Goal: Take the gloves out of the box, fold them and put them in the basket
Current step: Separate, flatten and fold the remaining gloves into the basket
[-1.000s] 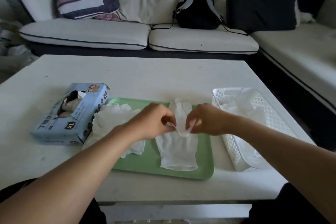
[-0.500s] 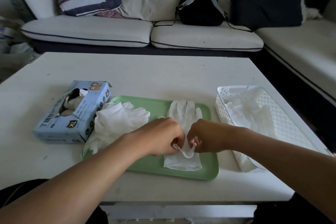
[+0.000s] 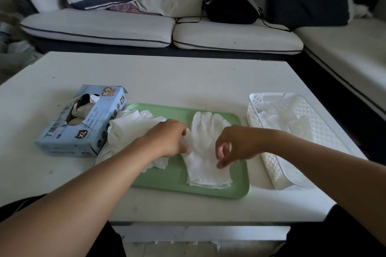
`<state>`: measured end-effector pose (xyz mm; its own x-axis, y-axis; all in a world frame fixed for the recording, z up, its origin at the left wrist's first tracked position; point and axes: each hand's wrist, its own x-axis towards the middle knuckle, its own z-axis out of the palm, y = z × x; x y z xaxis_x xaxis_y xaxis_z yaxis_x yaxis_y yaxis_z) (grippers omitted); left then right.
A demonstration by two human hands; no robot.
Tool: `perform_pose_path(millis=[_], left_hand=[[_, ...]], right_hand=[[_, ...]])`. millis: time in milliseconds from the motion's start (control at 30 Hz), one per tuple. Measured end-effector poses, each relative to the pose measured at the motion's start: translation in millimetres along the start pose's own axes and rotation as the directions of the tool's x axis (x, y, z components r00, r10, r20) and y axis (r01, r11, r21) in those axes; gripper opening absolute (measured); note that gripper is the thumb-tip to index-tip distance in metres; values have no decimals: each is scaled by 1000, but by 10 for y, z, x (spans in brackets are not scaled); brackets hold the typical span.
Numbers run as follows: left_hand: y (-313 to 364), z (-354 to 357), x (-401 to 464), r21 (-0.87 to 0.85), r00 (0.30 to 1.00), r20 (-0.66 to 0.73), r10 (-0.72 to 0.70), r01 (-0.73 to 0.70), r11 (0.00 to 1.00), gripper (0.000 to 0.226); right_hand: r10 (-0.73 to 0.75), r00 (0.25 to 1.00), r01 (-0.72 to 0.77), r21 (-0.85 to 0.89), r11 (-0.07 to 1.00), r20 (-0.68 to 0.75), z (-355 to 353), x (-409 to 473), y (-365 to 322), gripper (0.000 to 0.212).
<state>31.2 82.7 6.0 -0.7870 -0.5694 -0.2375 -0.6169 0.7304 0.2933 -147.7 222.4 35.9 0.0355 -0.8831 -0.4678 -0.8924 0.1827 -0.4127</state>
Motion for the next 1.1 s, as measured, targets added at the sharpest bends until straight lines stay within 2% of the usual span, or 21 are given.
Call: perform_pose_path(millis=[100,200,300,433,533,667,767,833,900,967,1000,1100], left_hand=[[32,121,16,0,1000,21,18,-18,1000,35],[49,179,51,4,999,3,32,-32,999,56],[40,205,104,-66,999,13,41,-40,997,63],[32,230,150,-85,998,-9,58,-59,995,57],[50,221,160,-17,996,-28,80,-81,997,50],[89,146,96,107,991,-59,124,-117,987,60],[210,46,-24,109,969,-102,224,-213,971,40],[282,12,-105,17,962,-10,273,-273,962,23],[303,36,-167,-33,948,152,279,-277,960,21],[296,96,-210,27,922,289,258,-278,960,30],[286,126,-226,57,909,327,256,-290,955,39],[270,174,-257,73,902,334,272,-312,947,62]], right_hand=[[-11,999,8,-61,998,-41,138,55,-45,21],[-9,1000,10,-69,998,12,256,69,-87,23],[-13,1000,13,-108,994,6,279,34,-108,29],[-14,1000,12,-157,988,-12,346,1,-136,37],[-13,1000,7,-203,979,-28,436,24,-156,34],[-28,999,20,-275,961,-26,472,48,-165,26],[-44,999,34,-295,955,-26,490,47,-163,25],[-57,998,43,-313,949,-37,488,54,-149,28],[-70,997,54,-329,943,-38,488,60,-146,26],[-77,997,63,-356,932,-23,512,60,-145,14],[-76,997,67,-371,926,-11,535,59,-150,16],[-73,997,78,-387,919,28,546,81,-147,22]])
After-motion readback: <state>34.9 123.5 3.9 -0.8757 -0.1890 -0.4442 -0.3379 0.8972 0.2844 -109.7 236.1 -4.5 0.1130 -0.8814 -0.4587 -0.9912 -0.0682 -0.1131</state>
